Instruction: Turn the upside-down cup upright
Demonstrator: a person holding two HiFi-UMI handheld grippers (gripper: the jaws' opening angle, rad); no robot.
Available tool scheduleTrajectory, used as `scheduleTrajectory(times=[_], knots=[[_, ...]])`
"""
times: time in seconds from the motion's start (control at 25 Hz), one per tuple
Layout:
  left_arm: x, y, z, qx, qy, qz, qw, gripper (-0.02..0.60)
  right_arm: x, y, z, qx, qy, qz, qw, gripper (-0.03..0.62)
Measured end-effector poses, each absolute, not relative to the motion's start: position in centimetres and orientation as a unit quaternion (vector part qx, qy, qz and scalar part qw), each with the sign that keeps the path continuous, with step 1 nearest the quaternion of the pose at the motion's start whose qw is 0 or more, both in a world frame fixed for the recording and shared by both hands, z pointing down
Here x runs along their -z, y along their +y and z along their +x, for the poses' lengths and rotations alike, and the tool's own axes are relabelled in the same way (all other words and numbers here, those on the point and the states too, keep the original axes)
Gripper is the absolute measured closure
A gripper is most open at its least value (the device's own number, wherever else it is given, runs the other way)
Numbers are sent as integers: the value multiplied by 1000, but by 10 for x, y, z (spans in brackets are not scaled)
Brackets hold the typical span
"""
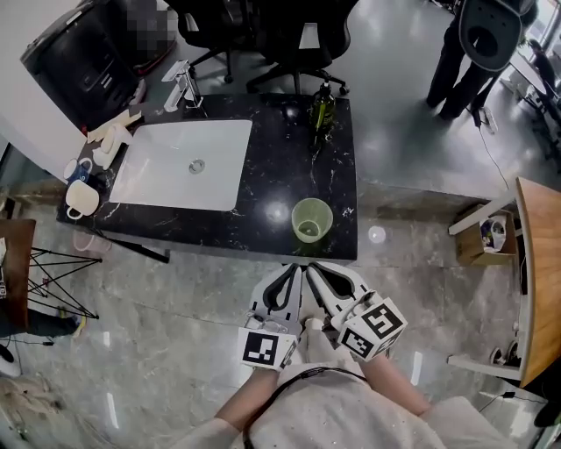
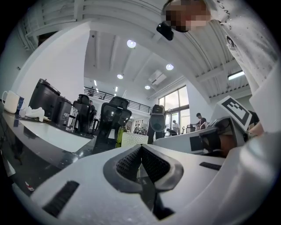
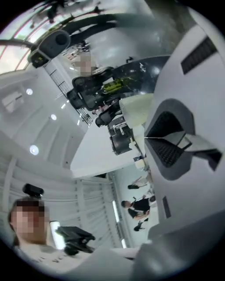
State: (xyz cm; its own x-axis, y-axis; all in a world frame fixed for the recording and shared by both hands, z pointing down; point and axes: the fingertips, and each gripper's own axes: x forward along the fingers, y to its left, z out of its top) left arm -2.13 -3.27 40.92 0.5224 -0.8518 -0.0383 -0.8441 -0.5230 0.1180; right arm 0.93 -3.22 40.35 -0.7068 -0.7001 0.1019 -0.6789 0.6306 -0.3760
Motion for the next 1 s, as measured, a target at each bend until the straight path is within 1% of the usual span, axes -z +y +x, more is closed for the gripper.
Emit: scheduleTrajectory(times=[0.12,0.36,1.0], knots=[[-403,-30,-18,50,-488,870,43,574,-405,-30,14,139,896,-421,-9,586],[-394,-30,-13,53,-492,867,54,575,-393,-28,21,74,889,-452,-20,587],[-369,-41,-10,44,-501,864,38,575,-374,-37,18,50,890,-453,-22,588]])
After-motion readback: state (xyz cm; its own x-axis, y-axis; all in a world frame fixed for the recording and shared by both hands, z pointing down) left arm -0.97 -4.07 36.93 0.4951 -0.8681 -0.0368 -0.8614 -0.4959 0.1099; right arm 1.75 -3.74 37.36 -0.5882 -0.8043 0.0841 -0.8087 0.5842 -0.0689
